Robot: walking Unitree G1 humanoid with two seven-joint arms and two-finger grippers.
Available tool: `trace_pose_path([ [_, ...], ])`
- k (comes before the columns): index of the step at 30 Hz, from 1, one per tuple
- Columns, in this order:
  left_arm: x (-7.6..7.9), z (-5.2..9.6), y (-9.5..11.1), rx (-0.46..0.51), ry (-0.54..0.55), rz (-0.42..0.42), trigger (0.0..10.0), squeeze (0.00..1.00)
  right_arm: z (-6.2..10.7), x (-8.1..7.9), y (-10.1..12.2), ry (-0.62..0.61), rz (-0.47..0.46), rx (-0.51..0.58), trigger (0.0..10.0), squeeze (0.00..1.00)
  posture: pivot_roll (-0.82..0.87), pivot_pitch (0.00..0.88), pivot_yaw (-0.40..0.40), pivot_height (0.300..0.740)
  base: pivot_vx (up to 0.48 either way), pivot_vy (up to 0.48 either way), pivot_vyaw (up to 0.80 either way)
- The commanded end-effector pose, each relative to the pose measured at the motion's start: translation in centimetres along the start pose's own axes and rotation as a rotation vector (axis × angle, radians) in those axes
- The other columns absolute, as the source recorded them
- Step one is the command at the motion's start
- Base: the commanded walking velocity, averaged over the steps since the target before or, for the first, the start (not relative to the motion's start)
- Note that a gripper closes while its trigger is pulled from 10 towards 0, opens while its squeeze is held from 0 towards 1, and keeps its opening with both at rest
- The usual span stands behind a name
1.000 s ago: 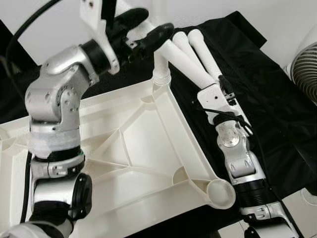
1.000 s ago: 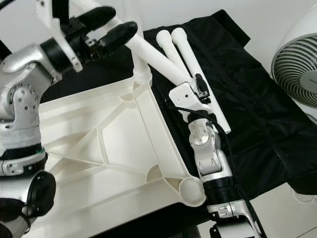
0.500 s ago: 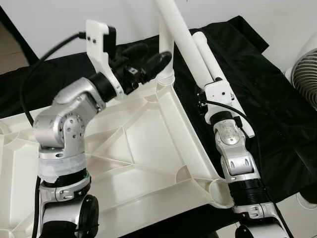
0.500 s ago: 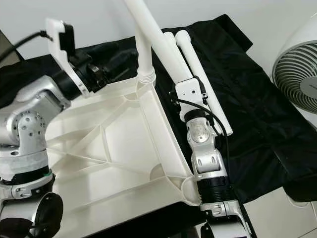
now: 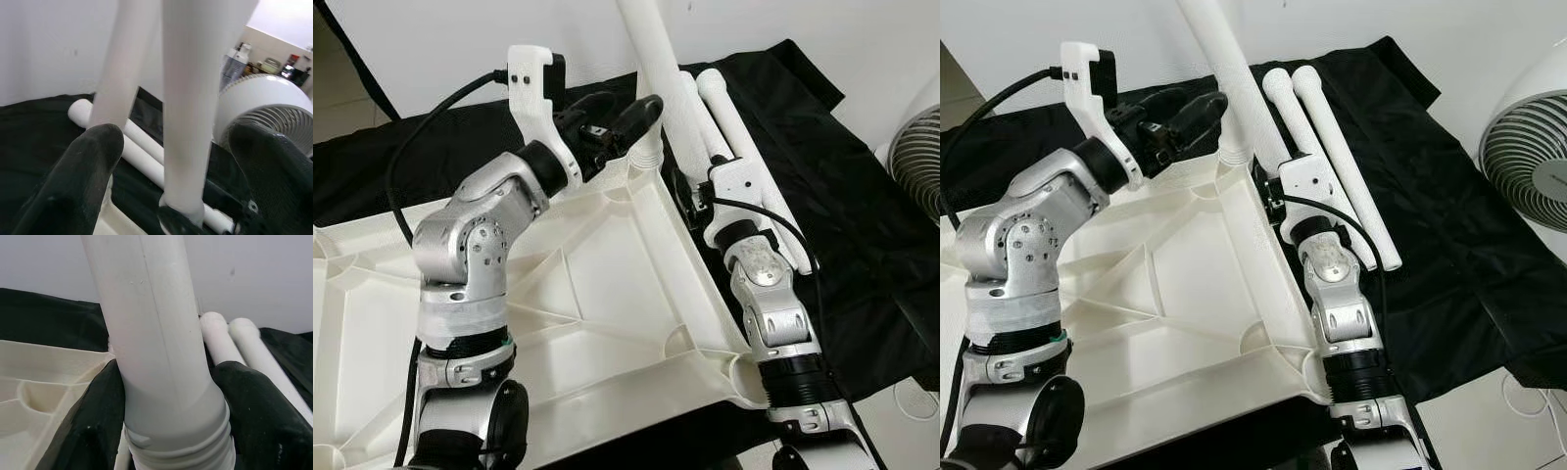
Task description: Building children table
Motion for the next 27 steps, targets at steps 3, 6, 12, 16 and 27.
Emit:
trace_pose_path([
  [3, -0.8, -0.4, 0.6, 0.036, 0.056, -0.001, 10.0, 0.00, 0.2, -0.7, 0.6, 0.048, -0.021, 0.042, 10.0, 0.00, -0.05, 0.150, 0.047, 0.740, 0.000, 0.000, 0.00],
  [6, -1.4, -0.7, 1.5, 0.070, 0.084, 0.002, 10.0, 0.00, 0.3, -1.2, 0.6, 0.083, -0.022, 0.043, 10.0, 0.00, -0.05, 0.149, 0.047, 0.740, 0.000, 0.000, 0.00],
  [12, -1.3, -1.1, 3.1, 0.128, 0.072, -0.001, 10.0, 0.00, 0.5, -1.5, 0.3, 0.114, -0.017, 0.036, 10.0, 0.00, -0.05, 0.148, 0.046, 0.740, 0.000, 0.000, 0.00],
  [16, -0.9, -1.2, 3.8, 0.151, 0.046, 0.004, 10.0, 0.00, 0.6, -1.5, 0.0, 0.119, -0.013, 0.019, 10.0, 0.00, -0.05, 0.148, 0.046, 0.740, 0.000, 0.000, 0.00],
  [27, -0.6, -1.4, 4.0, 0.172, 0.032, 0.018, 2.7, 0.00, 0.7, -1.5, -0.2, 0.126, -0.005, 0.017, 10.0, 0.00, -0.06, 0.135, 0.050, 0.740, 0.000, 0.000, 0.00],
])
Point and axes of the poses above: a point about 5 cm out from each wrist's last joint towards the gripper, its own z axis pointing back from the gripper into the wrist, its own y axis along the axis of the wrist's last joint, x = y × z, the point moved 2 cm from there along -z, pointing out of the wrist towards the gripper, and after that the axes turned 7 degrees about z, right-handed, at the moved point
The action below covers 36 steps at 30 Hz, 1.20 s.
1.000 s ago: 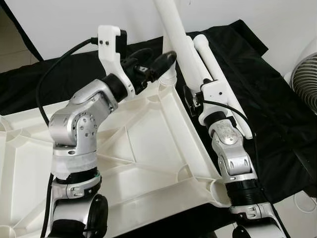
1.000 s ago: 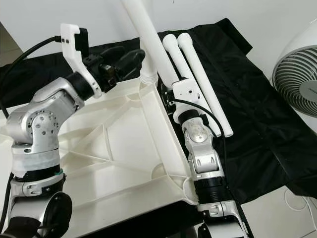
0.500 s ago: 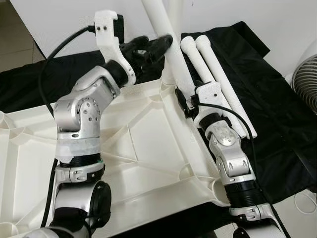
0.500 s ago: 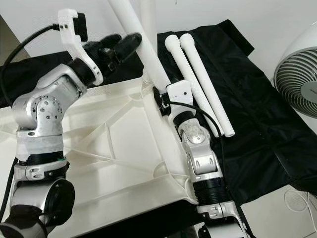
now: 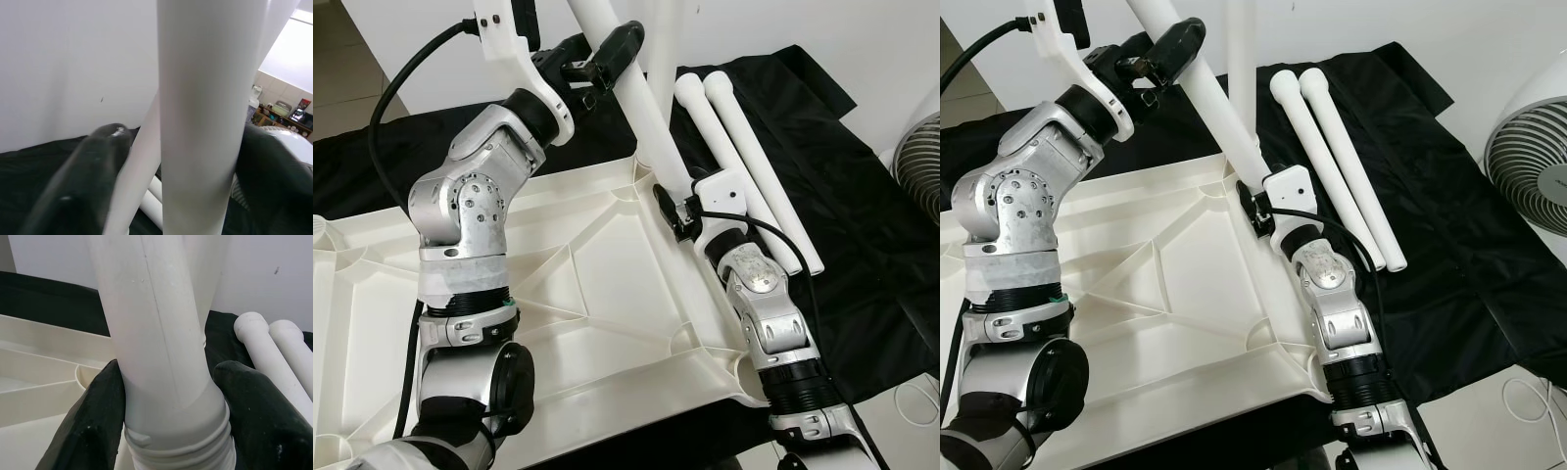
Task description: Building children table
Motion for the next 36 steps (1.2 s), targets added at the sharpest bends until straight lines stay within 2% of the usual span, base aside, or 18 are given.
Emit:
trace_pose_path([
  [1, 0.3, -0.2, 0.1, 0.012, -0.004, -0.008, 0.0, 0.00, 0.2, -0.2, 0.2, 0.012, 0.002, 0.020, 10.0, 0.00, -0.06, 0.129, 0.048, 0.740, 0.000, 0.000, 0.00],
  [6, 1.0, -0.6, -0.6, 0.012, -0.016, 0.000, 0.0, 0.00, 0.1, -0.2, 0.3, 0.017, 0.002, 0.025, 10.0, 0.00, -0.06, 0.114, 0.048, 0.740, 0.000, 0.000, 0.00],
  [17, 1.7, -1.0, -0.6, 0.032, -0.033, 0.009, 0.0, 0.00, 0.0, 0.1, 0.2, 0.007, -0.018, 0.018, 10.0, 0.00, -0.07, 0.095, 0.045, 0.740, 0.000, 0.000, 0.00],
  [18, 1.9, -1.0, -0.5, 0.033, -0.038, 0.007, 9.9, 0.00, -0.1, 0.1, 0.3, 0.005, -0.020, 0.019, 10.0, 0.72, -0.07, 0.090, 0.046, 0.740, 0.000, 0.000, 0.00],
  [20, 2.1, -1.1, -0.5, 0.026, -0.050, -0.005, 9.9, 0.00, -0.2, 0.2, 0.4, -0.002, -0.034, 0.016, 10.0, 0.72, -0.07, 0.090, 0.046, 0.740, 0.000, 0.000, 0.00],
  [21, 2.4, -1.2, -0.5, 0.025, -0.061, -0.015, 10.0, 0.00, -0.3, 0.3, 0.4, -0.009, -0.043, 0.014, 10.0, 1.00, -0.07, 0.082, 0.047, 0.740, 0.000, 0.000, 0.00],
  [28, 3.9, -1.5, -1.4, 0.002, -0.108, -0.090, 10.0, 0.00, -1.1, 0.7, 0.9, -0.023, -0.037, -0.007, 10.0, 1.00, -0.07, 0.081, 0.049, 0.740, 0.000, 0.000, 0.00],
  [29, 4.2, -1.5, -1.6, -0.004, -0.117, -0.104, 10.0, 0.00, -1.3, 0.7, 1.1, -0.025, -0.030, -0.014, 10.0, 0.00, -0.07, 0.084, 0.048, 0.740, 0.000, 0.000, 0.00],
  [36, 5.3, -1.6, -2.8, -0.047, -0.151, -0.183, 10.0, 0.00, -2.3, 1.0, 2.0, -0.026, -0.015, -0.032, 10.0, 0.00, -0.06, 0.095, 0.047, 0.740, 0.000, 0.000, 0.00],
])
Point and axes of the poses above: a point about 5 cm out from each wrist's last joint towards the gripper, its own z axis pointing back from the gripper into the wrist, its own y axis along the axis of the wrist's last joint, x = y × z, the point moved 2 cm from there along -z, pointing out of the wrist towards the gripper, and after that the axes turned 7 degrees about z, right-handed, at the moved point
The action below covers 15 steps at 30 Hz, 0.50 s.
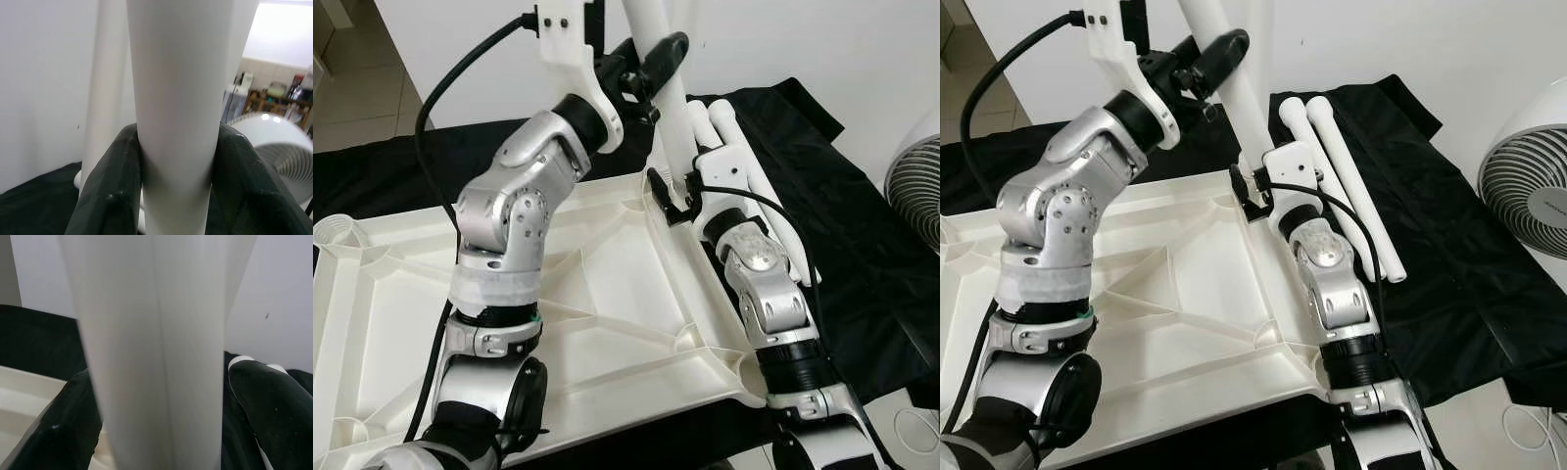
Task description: Building children table
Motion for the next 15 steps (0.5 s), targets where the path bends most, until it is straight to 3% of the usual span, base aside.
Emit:
trace_pose_path([
  [1, 0.73, 0.00, 0.31, 0.013, -0.043, -0.035, 10.0, 0.00, -0.10, -0.09, -0.24, 0.002, 0.001, -0.022, 10.0, 0.00, -0.06, 0.095, 0.047, 0.740, 0.000, 0.000, 0.00],
  [15, 1.17, -0.28, 1.12, 0.042, -0.047, -0.081, 10.0, 0.00, 0.17, -0.22, -1.00, 0.033, 0.076, -0.162, 10.0, 0.00, -0.07, 0.111, 0.050, 0.740, 0.000, 0.000, 0.00],
])
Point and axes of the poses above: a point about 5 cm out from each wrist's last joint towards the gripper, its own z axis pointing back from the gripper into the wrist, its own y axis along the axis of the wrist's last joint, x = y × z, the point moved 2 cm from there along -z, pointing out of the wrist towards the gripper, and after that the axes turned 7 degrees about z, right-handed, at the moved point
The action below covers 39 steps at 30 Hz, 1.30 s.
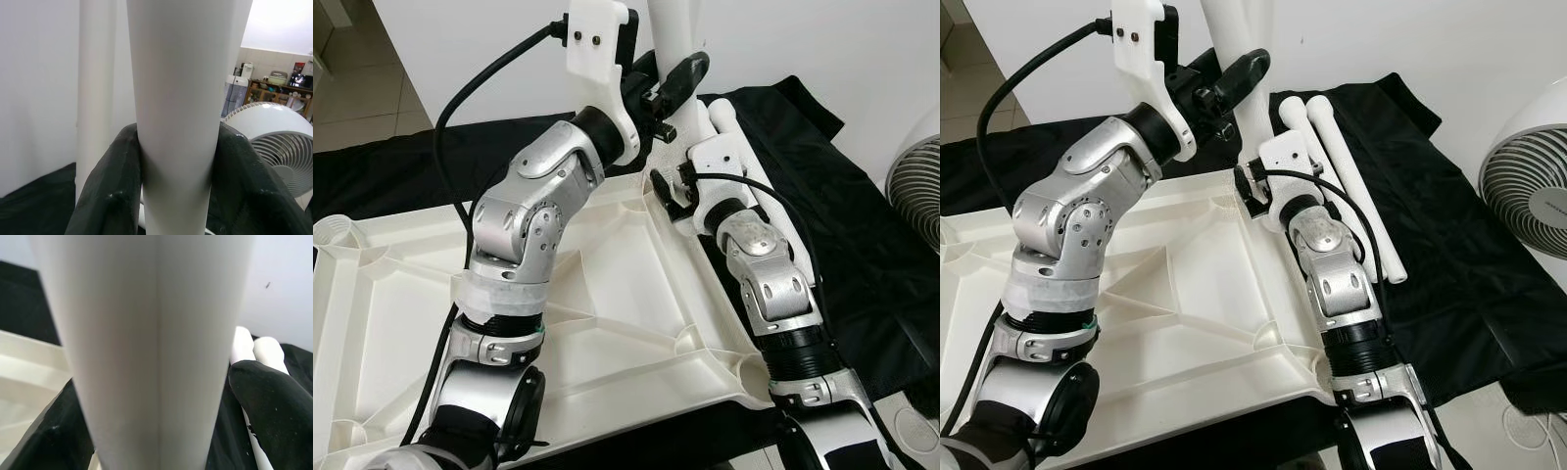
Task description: Building children table
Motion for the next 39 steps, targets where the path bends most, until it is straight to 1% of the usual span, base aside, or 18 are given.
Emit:
trace_pose_path([
  [1, 0.9, -0.2, 1.3, 0.047, -0.035, -0.043, 10.0, 0.00, 0.2, -0.3, 0.1, 0.016, 0.008, -0.012, 10.0, 0.00, -0.07, 0.111, 0.050, 0.740, 0.000, 0.000, 0.00],
  [10, 1.0, -0.2, 1.3, 0.048, -0.043, -0.048, 10.0, 0.00, 0.2, -0.7, 0.6, 0.035, 0.028, -0.007, 10.0, 0.00, -0.07, 0.110, 0.049, 0.740, 0.000, 0.000, 0.00],
  [11, 1.1, -0.2, 1.3, 0.049, -0.046, -0.048, 10.0, 0.00, 0.2, -0.8, 0.8, 0.040, 0.037, -0.003, 9.1, 0.00, -0.07, 0.110, 0.049, 0.740, 0.000, 0.000, 0.00],
  [12, 1.2, -0.2, 1.2, 0.048, -0.048, -0.044, 10.0, 0.00, 0.2, -0.8, 1.0, 0.040, 0.043, -0.003, 7.5, 0.00, -0.07, 0.110, 0.049, 0.740, 0.000, 0.000, 0.00],
  [13, 1.2, -0.2, 1.2, 0.048, -0.048, -0.044, 10.0, 0.00, 0.2, -0.8, 1.0, 0.040, 0.043, -0.003, 7.5, 0.00, -0.07, 0.110, 0.049, 0.740, 0.000, 0.000, 0.00],
  [15, 1.3, -0.3, 1.2, 0.048, -0.052, -0.041, 10.0, 0.00, 0.2, -0.7, 1.2, 0.035, 0.060, -0.001, 8.5, 0.00, -0.07, 0.109, 0.048, 0.740, 0.000, 0.000, 0.00],
  [17, 1.3, -0.3, 1.2, 0.048, -0.053, -0.041, 10.0, 0.00, 0.2, -0.6, 1.3, 0.033, 0.068, 0.000, 8.5, 0.00, -0.07, 0.109, 0.048, 0.740, 0.000, 0.000, 0.00],
  [18, 1.3, -0.3, 1.2, 0.048, -0.054, -0.040, 10.0, 0.00, 0.2, -0.6, 1.3, 0.034, 0.072, 0.000, 4.8, 0.00, -0.07, 0.109, 0.048, 0.740, 0.000, 0.000, 0.00],
  [19, 1.3, -0.3, 1.2, 0.047, -0.055, -0.041, 10.0, 0.00, 0.2, -0.6, 1.4, 0.035, 0.079, 0.001, 9.2, 0.00, -0.08, 0.108, 0.049, 0.740, 0.000, 0.000, 0.00],
  [22, 1.3, -0.3, 1.1, 0.046, -0.056, -0.042, 10.0, 0.00, 0.2, -0.7, 1.4, 0.036, 0.084, 0.001, 9.2, 0.00, -0.08, 0.108, 0.049, 0.740, 0.000, 0.000, 0.00],
  [23, 1.3, -0.3, 1.1, 0.045, -0.056, -0.040, 10.0, 0.00, 0.2, -0.7, 1.4, 0.035, 0.083, -0.001, 6.2, 0.00, -0.08, 0.108, 0.049, 0.740, 0.000, 0.000, 0.00],
  [24, 1.4, -0.3, 1.2, 0.048, -0.059, -0.042, 10.0, 0.00, 0.3, -0.7, 1.4, 0.041, 0.076, -0.006, 1.8, 0.00, -0.08, 0.107, 0.050, 0.740, 0.000, 0.000, 0.00],
  [27, 1.4, -0.4, 1.2, 0.049, -0.059, -0.040, 10.0, 0.00, 0.3, -0.7, 1.4, 0.039, 0.076, -0.008, 1.8, 0.00, -0.08, 0.107, 0.050, 0.740, 0.000, 0.000, 0.00],
  [28, 1.4, -0.4, 1.2, 0.050, -0.059, -0.041, 10.0, 0.00, 0.3, -0.7, 1.3, 0.040, 0.071, -0.012, 0.6, 0.00, -0.08, 0.108, 0.051, 0.740, 0.000, 0.000, 0.00],
  [29, 1.4, -0.4, 1.2, 0.050, -0.061, -0.040, 10.0, 0.00, 0.4, -0.7, 1.3, 0.041, 0.067, -0.016, 0.0, 0.00, -0.07, 0.109, 0.053, 0.740, 0.000, 0.000, 0.00],
  [39, 1.8, -0.3, 1.4, 0.049, -0.077, -0.055, 10.0, 0.00, 0.4, -0.7, 1.0, 0.017, 0.049, -0.032, 0.0, 0.00, -0.07, 0.109, 0.054, 0.740, 0.000, 0.000, 0.00],
])
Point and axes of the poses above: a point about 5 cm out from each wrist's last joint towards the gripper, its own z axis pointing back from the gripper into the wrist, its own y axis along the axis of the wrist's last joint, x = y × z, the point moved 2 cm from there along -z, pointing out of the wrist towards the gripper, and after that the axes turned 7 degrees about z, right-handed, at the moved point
